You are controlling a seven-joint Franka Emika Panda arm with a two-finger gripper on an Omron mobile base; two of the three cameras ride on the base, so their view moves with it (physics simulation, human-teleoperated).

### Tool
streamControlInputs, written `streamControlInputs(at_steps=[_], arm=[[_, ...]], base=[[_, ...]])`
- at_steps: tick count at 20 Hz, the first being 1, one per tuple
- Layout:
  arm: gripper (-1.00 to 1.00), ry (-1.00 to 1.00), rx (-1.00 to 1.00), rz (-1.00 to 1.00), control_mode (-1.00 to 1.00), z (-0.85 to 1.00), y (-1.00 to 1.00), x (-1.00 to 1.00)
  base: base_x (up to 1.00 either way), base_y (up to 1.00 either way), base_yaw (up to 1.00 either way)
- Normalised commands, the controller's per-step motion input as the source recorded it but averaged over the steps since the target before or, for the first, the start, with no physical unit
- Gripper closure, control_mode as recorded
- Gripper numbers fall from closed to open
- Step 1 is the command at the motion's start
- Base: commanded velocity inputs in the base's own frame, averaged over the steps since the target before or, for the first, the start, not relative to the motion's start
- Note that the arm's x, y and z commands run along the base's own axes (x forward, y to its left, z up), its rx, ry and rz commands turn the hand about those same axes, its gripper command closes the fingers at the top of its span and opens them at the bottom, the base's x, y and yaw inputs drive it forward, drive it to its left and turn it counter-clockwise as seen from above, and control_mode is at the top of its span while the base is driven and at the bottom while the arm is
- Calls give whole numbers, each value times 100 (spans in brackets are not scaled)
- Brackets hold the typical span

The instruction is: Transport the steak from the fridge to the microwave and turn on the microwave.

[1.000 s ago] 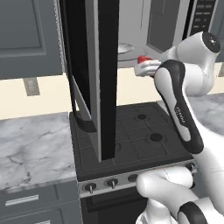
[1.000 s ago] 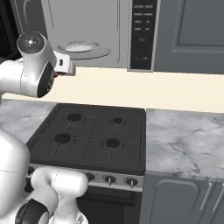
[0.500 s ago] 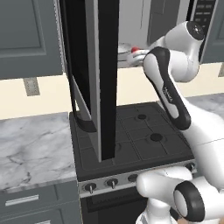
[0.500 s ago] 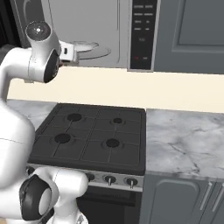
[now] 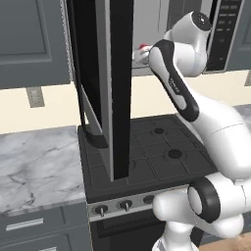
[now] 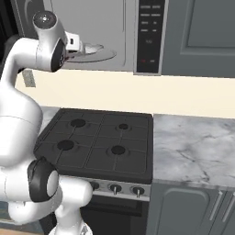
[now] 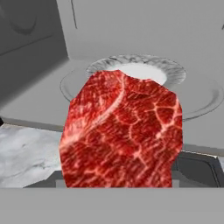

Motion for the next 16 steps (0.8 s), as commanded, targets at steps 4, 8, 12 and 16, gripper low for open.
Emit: streamControlInputs(at_steps=[4,8,12,16], arm=[[100,1,-9,8,-100,1,7,57],[100,0,-7,11,-100,0,6,61],[100,0,-5,13,-100,0,4,61],[100,6,-10,12,-100,0,7,59]], base=[[0,0,0],[0,0,0],[0,0,0],[0,0,0]])
